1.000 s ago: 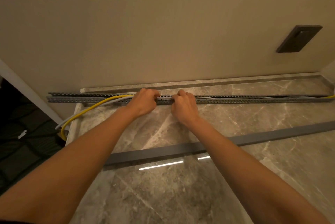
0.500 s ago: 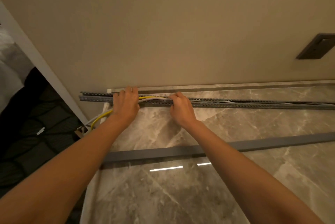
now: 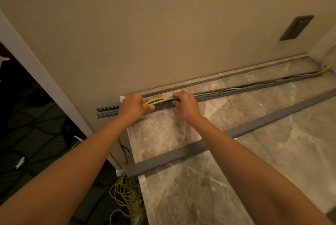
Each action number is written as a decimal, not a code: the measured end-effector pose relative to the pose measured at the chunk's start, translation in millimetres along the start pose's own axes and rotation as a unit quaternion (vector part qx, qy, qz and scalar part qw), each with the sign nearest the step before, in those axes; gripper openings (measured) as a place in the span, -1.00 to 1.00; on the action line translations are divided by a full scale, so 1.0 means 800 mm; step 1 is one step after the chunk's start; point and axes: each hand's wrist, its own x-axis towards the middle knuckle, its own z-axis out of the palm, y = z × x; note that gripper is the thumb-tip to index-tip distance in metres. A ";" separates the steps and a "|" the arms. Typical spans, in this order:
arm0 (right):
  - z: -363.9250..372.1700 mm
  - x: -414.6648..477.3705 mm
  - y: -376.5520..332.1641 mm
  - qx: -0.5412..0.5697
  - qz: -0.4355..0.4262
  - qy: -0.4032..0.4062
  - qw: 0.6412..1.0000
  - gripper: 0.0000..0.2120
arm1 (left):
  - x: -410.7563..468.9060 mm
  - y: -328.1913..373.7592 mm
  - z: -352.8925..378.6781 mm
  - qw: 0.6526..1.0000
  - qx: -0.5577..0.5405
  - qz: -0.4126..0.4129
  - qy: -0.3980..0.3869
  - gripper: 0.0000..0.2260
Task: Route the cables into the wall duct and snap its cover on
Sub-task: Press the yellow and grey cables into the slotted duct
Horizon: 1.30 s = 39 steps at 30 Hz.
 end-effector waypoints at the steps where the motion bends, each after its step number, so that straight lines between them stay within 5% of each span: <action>1: 0.000 0.001 -0.001 0.008 0.013 0.006 1.000 -0.80 | 0.005 0.001 -0.005 1.000 -0.003 0.012 -0.003 -0.56; 8: -0.001 0.009 0.003 0.070 0.064 -0.015 0.995 -0.81 | 0.021 0.006 -0.018 0.995 0.023 0.094 -0.009 -0.66; 16: -0.003 0.014 0.015 0.091 0.043 -0.032 0.994 -0.82 | 0.013 0.005 0.015 0.943 0.116 0.297 0.094 -0.97; 20: -0.005 0.013 0.013 0.079 0.036 -0.056 0.995 -0.81 | 0.002 0.009 0.020 0.899 0.209 0.366 0.120 -0.80; 23: -0.006 0.012 0.013 0.080 0.034 -0.061 0.994 -0.82 | -0.005 0.011 0.022 0.899 0.222 0.361 0.108 -0.77; 27: -0.007 0.007 0.016 0.163 0.037 -0.022 0.986 -0.90 | -0.007 0.011 0.030 0.930 0.157 0.316 0.098 -0.98; 31: -0.007 0.008 0.016 0.172 0.052 -0.003 0.984 -0.95 | -0.008 0.026 0.031 0.942 0.201 0.253 0.089 -0.85; 35: -0.004 0.012 0.014 0.169 0.097 -0.004 0.981 -0.76 | -0.005 0.043 0.022 0.953 0.224 0.196 0.058 -0.82; 39: -0.002 0.022 0.007 0.201 0.176 0.005 0.964 -0.66 | 0.002 0.047 0.015 0.986 0.114 0.113 0.044 -0.80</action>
